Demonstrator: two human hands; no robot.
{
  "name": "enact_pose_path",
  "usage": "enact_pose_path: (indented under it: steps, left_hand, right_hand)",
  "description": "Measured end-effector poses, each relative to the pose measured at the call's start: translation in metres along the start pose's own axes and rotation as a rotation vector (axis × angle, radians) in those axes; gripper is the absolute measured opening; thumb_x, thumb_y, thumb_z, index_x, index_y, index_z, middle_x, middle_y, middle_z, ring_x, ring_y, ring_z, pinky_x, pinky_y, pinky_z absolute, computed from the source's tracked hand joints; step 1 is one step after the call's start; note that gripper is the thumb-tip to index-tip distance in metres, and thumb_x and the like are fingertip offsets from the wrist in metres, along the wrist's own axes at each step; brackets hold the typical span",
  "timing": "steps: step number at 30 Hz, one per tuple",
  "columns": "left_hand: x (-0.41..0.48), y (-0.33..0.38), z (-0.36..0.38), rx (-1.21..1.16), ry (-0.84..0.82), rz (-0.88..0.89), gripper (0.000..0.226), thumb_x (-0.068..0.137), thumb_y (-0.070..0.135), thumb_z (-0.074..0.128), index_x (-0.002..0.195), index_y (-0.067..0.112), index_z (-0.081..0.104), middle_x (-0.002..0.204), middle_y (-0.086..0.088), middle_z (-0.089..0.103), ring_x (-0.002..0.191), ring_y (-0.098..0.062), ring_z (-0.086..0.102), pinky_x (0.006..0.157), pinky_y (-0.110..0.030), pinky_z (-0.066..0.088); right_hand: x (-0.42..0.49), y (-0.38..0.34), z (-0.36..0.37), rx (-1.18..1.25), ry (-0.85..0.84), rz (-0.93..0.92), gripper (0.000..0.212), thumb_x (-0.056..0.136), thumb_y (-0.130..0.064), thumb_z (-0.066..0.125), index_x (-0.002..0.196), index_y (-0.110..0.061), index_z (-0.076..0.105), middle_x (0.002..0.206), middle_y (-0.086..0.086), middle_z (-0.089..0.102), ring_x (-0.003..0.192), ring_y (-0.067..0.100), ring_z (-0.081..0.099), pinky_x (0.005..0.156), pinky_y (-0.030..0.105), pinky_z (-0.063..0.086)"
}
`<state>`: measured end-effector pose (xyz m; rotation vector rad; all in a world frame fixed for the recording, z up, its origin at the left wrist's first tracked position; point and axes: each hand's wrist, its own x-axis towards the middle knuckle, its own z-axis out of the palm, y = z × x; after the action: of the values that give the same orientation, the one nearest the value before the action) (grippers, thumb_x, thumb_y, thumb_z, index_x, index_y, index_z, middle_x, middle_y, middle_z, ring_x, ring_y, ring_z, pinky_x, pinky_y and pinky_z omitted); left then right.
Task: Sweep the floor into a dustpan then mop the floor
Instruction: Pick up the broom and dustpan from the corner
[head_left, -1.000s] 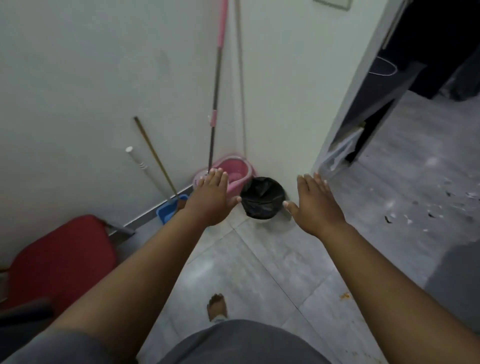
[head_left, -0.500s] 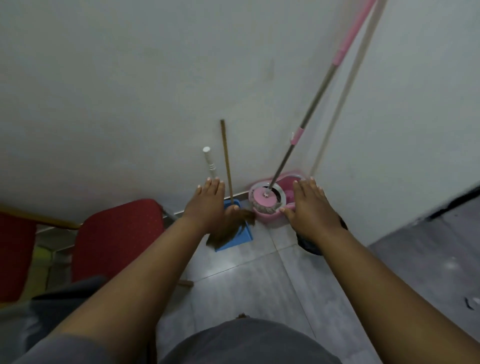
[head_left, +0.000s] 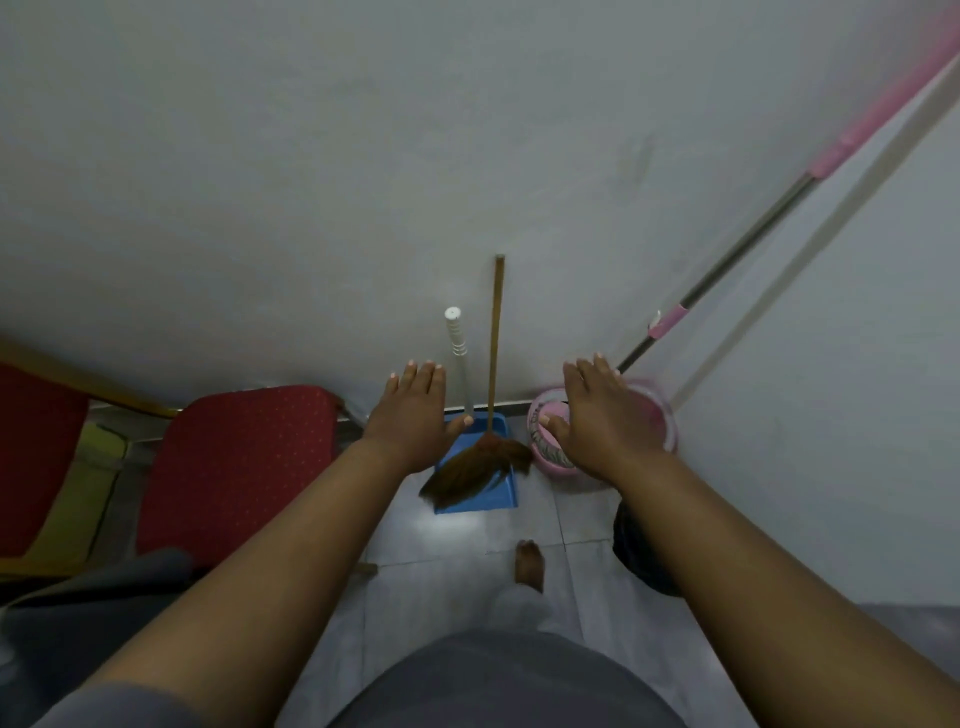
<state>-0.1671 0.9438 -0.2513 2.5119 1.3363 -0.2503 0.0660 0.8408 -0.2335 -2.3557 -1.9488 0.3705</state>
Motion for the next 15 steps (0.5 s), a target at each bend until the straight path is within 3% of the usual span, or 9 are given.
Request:
enact_pose_path:
  steps: [10, 15]
  left_hand:
    - [0.059, 0.003, -0.005, -0.043, -0.044, -0.159, 0.082, 0.099, 0.059, 0.036, 0.157, 0.008, 0.011, 0.164, -0.012, 0.015, 0.152, -0.031, 0.010, 0.123, -0.045, 0.008]
    - [0.076, -0.001, 0.008, -0.128, -0.113, -0.205, 0.081, 0.097, 0.057, 0.045, 0.156, 0.009, 0.018, 0.160, -0.012, 0.027, 0.147, -0.031, 0.024, 0.123, -0.044, 0.016]
  right_hand:
    - [0.112, 0.026, 0.009, 0.099, -0.129, -0.103, 0.080, 0.096, -0.054, 0.046, 0.154, -0.008, 0.016, 0.161, 0.013, 0.017, 0.150, 0.029, 0.006, 0.119, 0.039, 0.011]
    - [0.147, 0.026, 0.025, 0.173, -0.220, -0.079, 0.081, 0.096, -0.053, 0.047, 0.155, -0.007, 0.015, 0.161, 0.013, 0.018, 0.150, 0.028, 0.010, 0.118, 0.037, 0.014]
